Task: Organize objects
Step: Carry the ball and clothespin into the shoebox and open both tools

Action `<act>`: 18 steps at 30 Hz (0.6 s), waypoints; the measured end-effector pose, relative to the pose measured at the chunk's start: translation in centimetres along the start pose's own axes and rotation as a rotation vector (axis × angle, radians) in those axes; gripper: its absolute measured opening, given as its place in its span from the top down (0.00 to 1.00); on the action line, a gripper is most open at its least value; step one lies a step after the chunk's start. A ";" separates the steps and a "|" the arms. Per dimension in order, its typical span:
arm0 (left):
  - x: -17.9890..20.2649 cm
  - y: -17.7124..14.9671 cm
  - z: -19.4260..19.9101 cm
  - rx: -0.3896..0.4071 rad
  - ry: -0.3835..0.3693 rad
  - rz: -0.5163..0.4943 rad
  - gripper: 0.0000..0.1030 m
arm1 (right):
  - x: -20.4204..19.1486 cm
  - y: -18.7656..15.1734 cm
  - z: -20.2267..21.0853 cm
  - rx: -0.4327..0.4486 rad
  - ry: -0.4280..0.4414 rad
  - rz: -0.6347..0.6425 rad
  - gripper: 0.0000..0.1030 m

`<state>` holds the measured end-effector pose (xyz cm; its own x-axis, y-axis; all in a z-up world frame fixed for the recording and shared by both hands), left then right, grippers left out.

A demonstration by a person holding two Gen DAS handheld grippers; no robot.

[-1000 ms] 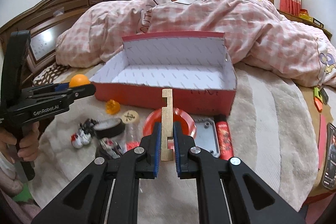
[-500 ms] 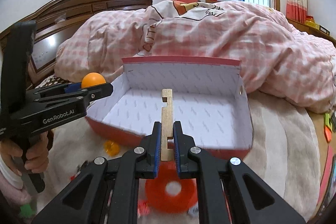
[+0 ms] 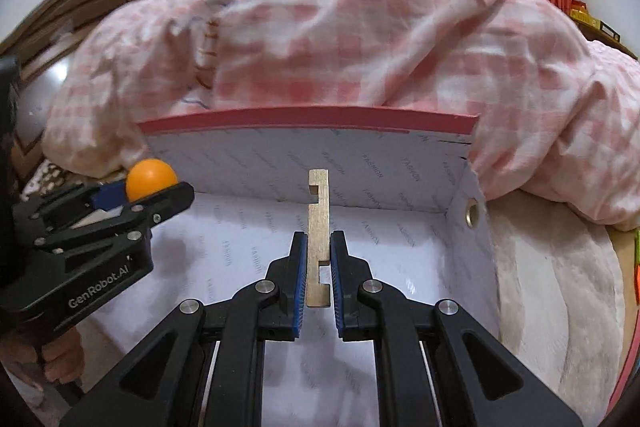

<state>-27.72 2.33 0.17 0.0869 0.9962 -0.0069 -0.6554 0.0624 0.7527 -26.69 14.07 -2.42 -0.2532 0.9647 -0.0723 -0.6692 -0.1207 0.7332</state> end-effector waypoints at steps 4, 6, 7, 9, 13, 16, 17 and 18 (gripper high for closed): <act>0.0 0.0 -2.0 -0.041 0.009 -0.002 0.62 | 0.0 -0.6 -2.7 -0.053 -0.009 -0.002 0.88; 0.1 0.1 -2.4 -0.050 0.009 -0.002 0.62 | 0.2 -1.0 -3.7 -0.075 -0.018 -0.012 0.88; 0.1 0.2 -2.5 -0.047 0.013 -0.007 0.62 | 0.3 -1.1 -3.8 -0.082 -0.019 -0.022 0.88; 0.1 0.1 -2.7 -0.049 0.020 -0.017 0.62 | 0.5 -1.0 -3.9 -0.087 -0.015 -0.047 0.88; -0.1 -0.8 -3.4 -0.079 0.036 -0.017 0.62 | 0.3 -1.1 -4.0 -0.087 -0.039 -0.036 0.88; -0.1 -0.7 -3.1 -0.070 0.036 -0.008 0.62 | 0.4 -1.3 -3.9 -0.082 -0.046 -0.058 0.88; 0.0 -0.9 -3.2 -0.075 0.037 -0.015 0.62 | 0.3 -1.3 -3.8 -0.082 -0.046 -0.062 0.88; 0.1 -1.0 -3.2 -0.079 0.035 -0.019 0.62 | 0.4 -1.3 -3.8 -0.080 -0.046 -0.070 0.88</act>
Point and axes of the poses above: each gripper's, at about its wrist camera, not at the fingertips, and z roughly against the way its jaws point, x to its right, y to its top, the point moved 9 cm from there along -z, roughly the way its jaws point, and after that the axes turned 2 degrees about x, right-handed, at the moved point
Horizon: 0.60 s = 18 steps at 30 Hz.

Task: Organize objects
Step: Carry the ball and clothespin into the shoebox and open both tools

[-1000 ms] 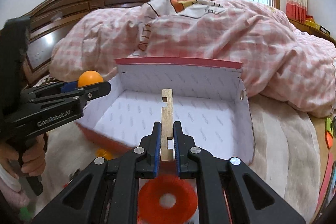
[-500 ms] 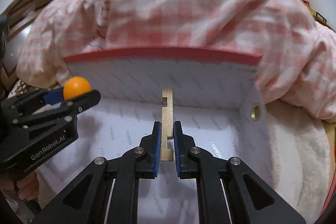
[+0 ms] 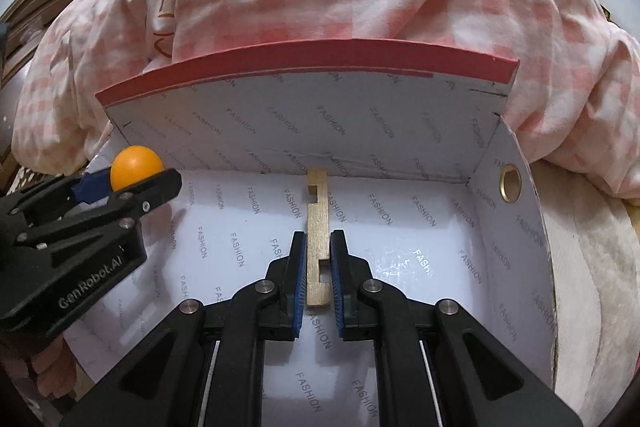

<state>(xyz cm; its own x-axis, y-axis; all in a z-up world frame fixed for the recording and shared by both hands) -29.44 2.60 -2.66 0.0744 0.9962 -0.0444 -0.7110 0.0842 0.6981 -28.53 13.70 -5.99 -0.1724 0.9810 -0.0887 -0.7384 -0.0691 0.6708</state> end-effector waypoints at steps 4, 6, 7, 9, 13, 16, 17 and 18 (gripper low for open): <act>0.2 -0.2 -0.1 -0.008 -0.003 0.002 0.62 | 0.1 0.0 0.1 0.000 0.003 -0.011 0.88; 0.3 -0.3 -0.3 -0.023 -0.009 0.007 0.62 | 0.1 0.0 0.1 0.002 0.005 -0.014 0.88; 0.4 -0.4 -0.3 -0.028 -0.012 0.008 0.62 | 0.1 -0.2 0.0 0.005 0.006 -0.016 0.88; 0.6 -0.6 -0.3 -0.037 -0.019 0.005 0.62 | 0.3 -0.2 0.0 0.008 0.008 -0.019 0.88; 0.9 -0.7 -0.3 -0.042 -0.021 0.012 0.62 | 0.3 -0.3 0.0 0.009 0.008 -0.019 0.88; 1.3 -1.0 -0.2 -0.052 -0.029 0.008 0.62 | 0.3 -0.3 0.0 0.010 0.011 -0.024 0.88; 1.5 -1.0 -0.2 -0.053 -0.029 0.006 0.62 | 0.3 -0.3 0.0 0.010 0.012 -0.024 0.88; 1.6 -1.1 -0.1 -0.054 -0.028 0.005 0.62 | 0.3 -0.3 0.1 0.010 0.012 -0.025 0.88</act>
Point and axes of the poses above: each gripper's, at about its wrist camera, not at the fingertips, and z roughly against the way its jaws point, x to its right, y to its top, the point moved 9 cm from there along -z, roughly the way its jaws point, and after that the axes turned 2 degrees about x, right-handed, at the moved point
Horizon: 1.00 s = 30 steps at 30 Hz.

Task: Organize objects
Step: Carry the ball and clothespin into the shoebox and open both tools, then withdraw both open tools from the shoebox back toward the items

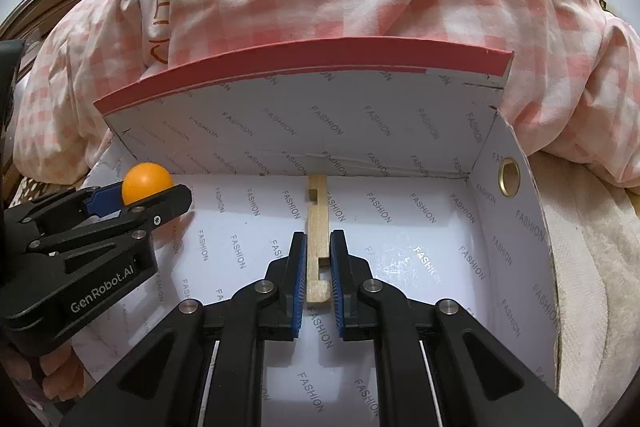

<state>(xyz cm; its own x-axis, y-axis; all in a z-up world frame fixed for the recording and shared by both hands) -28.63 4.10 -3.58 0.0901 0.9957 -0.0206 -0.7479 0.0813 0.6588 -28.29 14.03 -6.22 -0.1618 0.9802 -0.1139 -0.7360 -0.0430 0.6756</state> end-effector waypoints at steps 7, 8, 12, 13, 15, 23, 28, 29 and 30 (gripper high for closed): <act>1.0 -0.2 1.3 0.040 0.003 -0.010 0.45 | -0.1 -0.1 0.2 0.002 0.022 -0.002 0.81; 1.2 -0.2 1.5 0.045 0.003 -0.015 0.43 | -0.1 -0.1 0.2 0.003 0.035 -0.004 0.75; 1.9 -0.5 2.8 0.072 0.021 -0.036 0.41 | -0.3 -0.3 0.9 0.010 0.032 0.022 0.55; 2.0 -0.6 3.1 0.075 0.025 -0.041 0.41 | -0.4 -0.3 1.2 0.018 0.020 0.036 0.52; 2.3 -0.9 3.6 0.077 0.016 -0.041 0.41 | -0.6 -0.4 2.0 0.037 0.018 0.066 0.49; 4.1 -2.4 6.2 0.091 -0.014 -0.048 0.41 | -1.9 -0.6 5.8 0.077 0.038 0.135 0.49; 5.4 -3.3 8.2 0.099 -0.029 -0.045 0.41 | -2.5 -0.4 6.9 0.106 0.064 0.103 0.49; 5.7 -3.3 8.6 0.102 -0.029 -0.045 0.41 | -2.5 -0.6 7.1 0.111 0.071 0.092 0.49; 5.3 -3.5 9.5 0.104 -0.026 -0.046 0.41 | -2.4 -0.9 7.5 0.117 0.080 0.077 0.49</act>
Point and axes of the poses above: each gripper's, at about its wrist camera, not at the fingertips, and z roughly against the way its jaws point, x to its right, y to its top, the point moved 9 cm from there along -z, roughly the way its jaws point, and after that the axes turned 2 degrees about x, right-handed, at the moved point
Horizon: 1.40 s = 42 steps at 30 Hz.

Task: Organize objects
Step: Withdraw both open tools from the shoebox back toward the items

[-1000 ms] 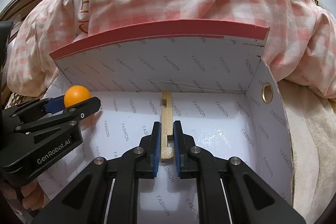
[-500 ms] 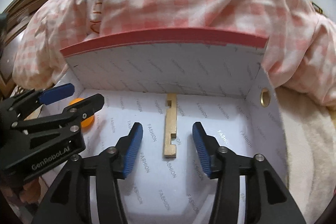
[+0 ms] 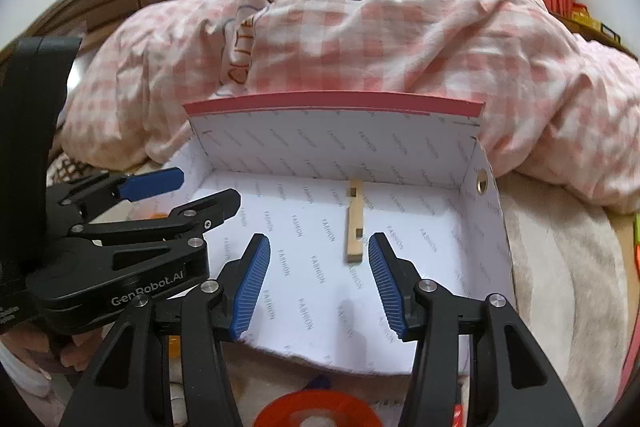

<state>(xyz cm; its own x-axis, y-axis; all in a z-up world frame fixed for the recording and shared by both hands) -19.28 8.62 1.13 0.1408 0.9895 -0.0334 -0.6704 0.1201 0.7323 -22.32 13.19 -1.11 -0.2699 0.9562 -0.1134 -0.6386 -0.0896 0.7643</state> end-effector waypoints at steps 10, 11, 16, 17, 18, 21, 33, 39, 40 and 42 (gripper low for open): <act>-6.2 0.4 -0.4 0.047 -0.025 0.055 0.41 | -1.4 -1.4 4.4 0.107 0.073 -0.062 0.41; -6.1 0.3 0.0 0.052 -0.030 0.055 0.41 | -1.5 -1.5 4.9 0.118 0.083 -0.069 0.40; -5.5 -1.4 2.2 0.061 -0.069 0.056 0.41 | -2.1 -2.8 7.1 0.138 0.113 -0.088 0.39; -5.4 -1.7 2.4 0.059 -0.078 0.057 0.41 | -2.2 -3.1 7.3 0.137 0.112 -0.088 0.39; -5.2 -2.0 2.8 0.057 -0.087 0.058 0.41 | -2.3 -3.5 7.7 0.135 0.113 -0.089 0.39; -5.0 -2.8 3.8 0.061 -0.108 0.056 0.41 | -2.5 -4.4 8.5 0.135 0.122 -0.097 0.39; -4.7 -6.4 5.9 0.061 -0.148 0.042 0.41 | -2.9 -8.5 11.3 0.153 0.165 -0.134 0.38; -5.0 -7.9 5.6 0.036 -0.143 0.041 0.41 | -3.2 -9.8 11.2 0.139 0.174 -0.129 0.38; -5.1 -8.0 5.6 0.035 -0.144 0.044 0.41 | -3.2 -10.0 11.3 0.139 0.173 -0.127 0.38; -5.2 -8.1 5.8 0.035 -0.148 0.050 0.41 | -3.3 -10.1 11.3 0.139 0.174 -0.121 0.38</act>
<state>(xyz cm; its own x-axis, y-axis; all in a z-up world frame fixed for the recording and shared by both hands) -10.38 2.06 -0.72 0.2150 0.9712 0.1026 -0.6538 0.0651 0.7539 -6.80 14.07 -1.27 -0.3250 0.8942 -0.3078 -0.5718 0.0735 0.8171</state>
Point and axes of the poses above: each gripper's, at about its wrist camera, not at the fingertips, and z roughly against the way its jaws point, x to its right, y to its top, the point moved 9 cm from there along -z, roughly the way its jaws point, and after that the axes turned 2 degrees about x, right-handed, at the moved point
